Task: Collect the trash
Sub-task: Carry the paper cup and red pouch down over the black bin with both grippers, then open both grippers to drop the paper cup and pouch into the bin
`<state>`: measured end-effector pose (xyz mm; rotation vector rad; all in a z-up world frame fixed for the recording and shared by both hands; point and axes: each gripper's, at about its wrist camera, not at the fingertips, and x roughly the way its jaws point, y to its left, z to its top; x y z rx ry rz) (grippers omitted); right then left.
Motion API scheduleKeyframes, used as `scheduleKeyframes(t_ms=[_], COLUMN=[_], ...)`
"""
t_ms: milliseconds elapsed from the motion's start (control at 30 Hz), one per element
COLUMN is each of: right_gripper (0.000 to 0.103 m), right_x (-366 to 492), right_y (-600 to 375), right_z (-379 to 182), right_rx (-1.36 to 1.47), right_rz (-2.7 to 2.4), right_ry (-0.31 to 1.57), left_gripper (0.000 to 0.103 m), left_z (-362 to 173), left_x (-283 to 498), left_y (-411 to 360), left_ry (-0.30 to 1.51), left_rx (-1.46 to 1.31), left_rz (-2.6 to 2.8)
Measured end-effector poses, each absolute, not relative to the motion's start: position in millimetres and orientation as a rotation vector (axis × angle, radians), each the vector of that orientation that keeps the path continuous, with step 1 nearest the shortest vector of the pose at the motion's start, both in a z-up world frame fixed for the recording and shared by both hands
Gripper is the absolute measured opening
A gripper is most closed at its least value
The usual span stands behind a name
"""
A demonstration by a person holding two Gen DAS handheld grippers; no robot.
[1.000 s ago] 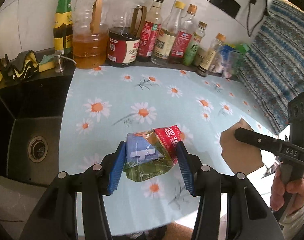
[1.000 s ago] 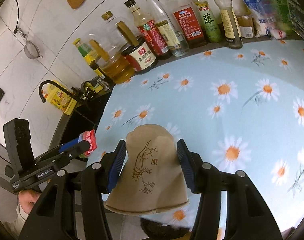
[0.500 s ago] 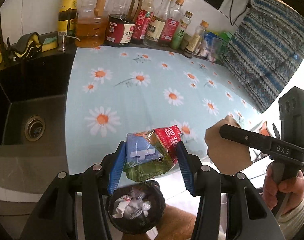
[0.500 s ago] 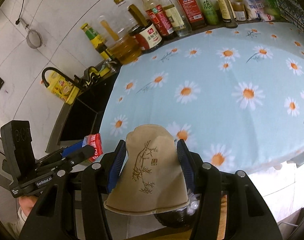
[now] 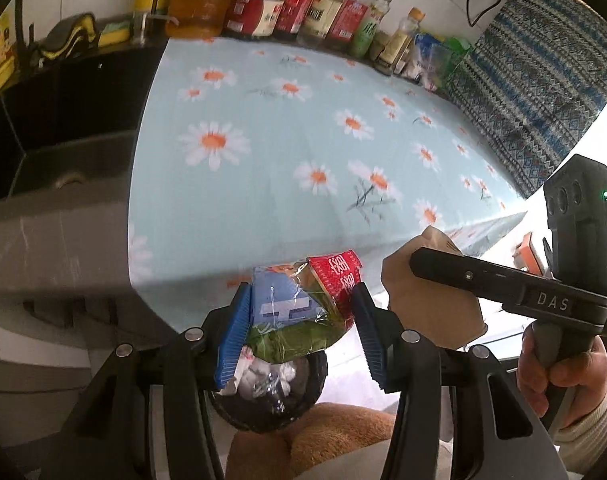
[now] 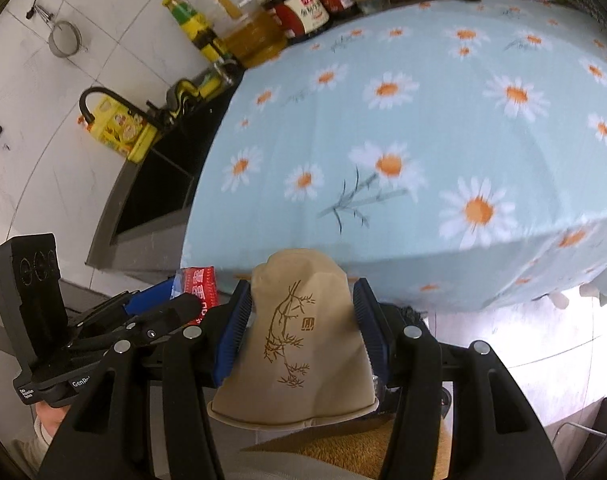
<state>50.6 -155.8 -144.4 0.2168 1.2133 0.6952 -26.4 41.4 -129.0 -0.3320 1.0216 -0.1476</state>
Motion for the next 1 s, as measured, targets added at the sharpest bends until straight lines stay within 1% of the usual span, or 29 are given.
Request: scheduleKeyframes(t_ms=[333, 700, 1000], right_gripper=[0.053, 0.053, 0.053], right_x=[46, 37, 39], right_y=[-168, -174, -167], right_z=[-171, -212, -234], right_rx=[0.220, 0.206, 0.191], right_rz=[0.676, 0.662, 0.675], right_ry=[1.278, 1.403, 1.446], left_gripper=[0.049, 0.049, 0.049], left_z=[-167, -215, -243], left_x=[-35, -46, -44], left_y=[31, 29, 24], left_ry=[1.136, 1.247, 1.315], left_rx=[-0.357, -0.410, -0.436], left_rz=[-0.141, -0.110, -0.093])
